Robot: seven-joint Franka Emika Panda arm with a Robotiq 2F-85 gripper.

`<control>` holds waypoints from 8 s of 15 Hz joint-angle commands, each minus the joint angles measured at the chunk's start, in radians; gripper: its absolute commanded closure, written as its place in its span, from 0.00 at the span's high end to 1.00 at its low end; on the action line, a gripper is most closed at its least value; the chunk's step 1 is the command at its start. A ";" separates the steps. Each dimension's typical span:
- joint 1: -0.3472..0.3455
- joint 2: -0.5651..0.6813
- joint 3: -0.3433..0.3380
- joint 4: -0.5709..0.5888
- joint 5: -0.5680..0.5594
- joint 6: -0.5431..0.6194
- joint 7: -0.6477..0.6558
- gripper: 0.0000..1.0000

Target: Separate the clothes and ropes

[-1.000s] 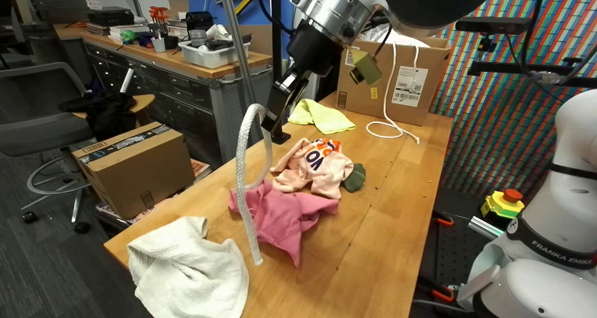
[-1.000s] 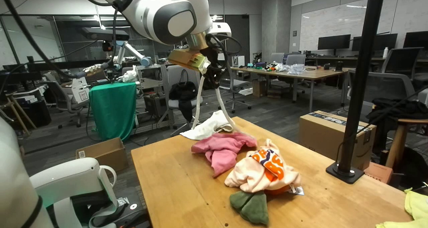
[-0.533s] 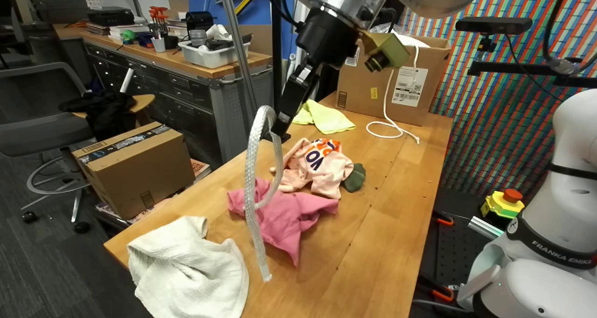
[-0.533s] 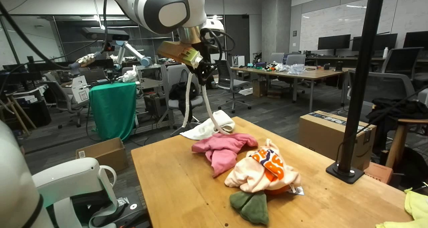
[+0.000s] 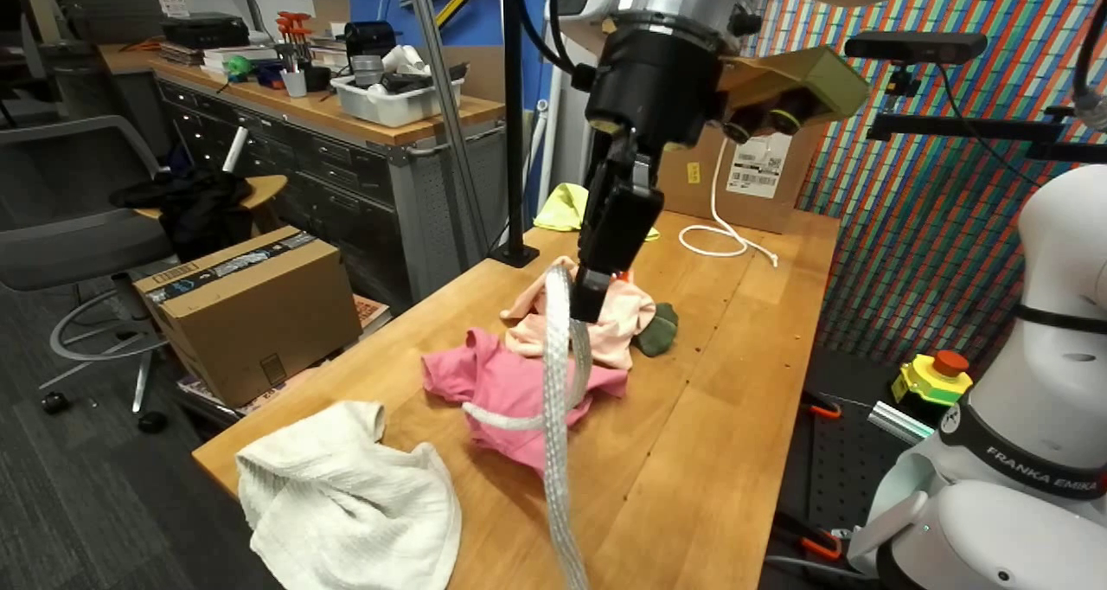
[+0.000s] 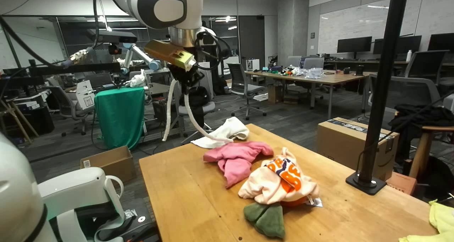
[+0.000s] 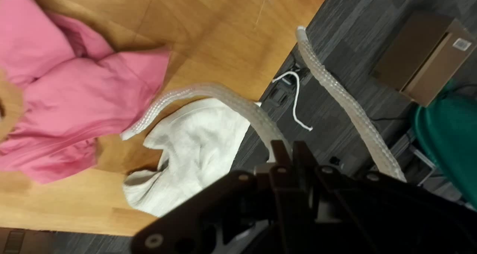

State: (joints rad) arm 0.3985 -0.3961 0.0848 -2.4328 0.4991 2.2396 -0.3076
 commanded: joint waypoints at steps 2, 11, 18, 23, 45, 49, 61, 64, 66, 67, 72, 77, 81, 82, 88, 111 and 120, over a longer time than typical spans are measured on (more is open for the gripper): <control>0.023 -0.008 0.015 0.011 0.074 -0.123 -0.046 0.04; 0.017 0.026 0.060 0.015 0.188 -0.328 -0.103 0.04; -0.028 0.112 0.101 -0.013 0.169 -0.270 -0.073 0.04; -0.064 0.216 0.125 -0.032 0.144 -0.140 -0.027 0.04; -0.136 0.465 0.126 -0.054 -0.066 0.001 0.205 0.03; -0.136 0.491 0.128 -0.061 -0.115 0.005 0.245 0.02; -0.139 0.500 0.126 -0.068 -0.264 -0.010 0.312 0.42; -0.140 0.484 0.124 -0.068 -0.284 -0.042 0.319 0.65; -0.143 0.462 0.122 -0.071 -0.295 -0.057 0.316 0.80; -0.144 0.449 0.121 -0.072 -0.303 -0.063 0.315 0.87; -0.162 0.370 0.107 -0.077 -0.419 -0.035 0.361 1.00; -0.218 0.321 0.079 -0.078 -0.612 0.135 0.484 0.99; -0.283 0.318 0.047 -0.079 -0.766 0.287 0.612 1.00; -0.299 0.318 0.040 -0.080 -0.814 0.323 0.655 1.00; -0.407 0.326 0.003 -0.067 -1.258 0.463 1.061 1.00; -0.465 0.496 -0.024 -0.017 -1.307 0.441 1.411 0.79; -0.426 0.482 -0.065 -0.008 -1.171 0.452 1.351 0.12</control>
State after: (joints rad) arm -0.0538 0.0971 0.0527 -2.4474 -0.7307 2.6649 1.0971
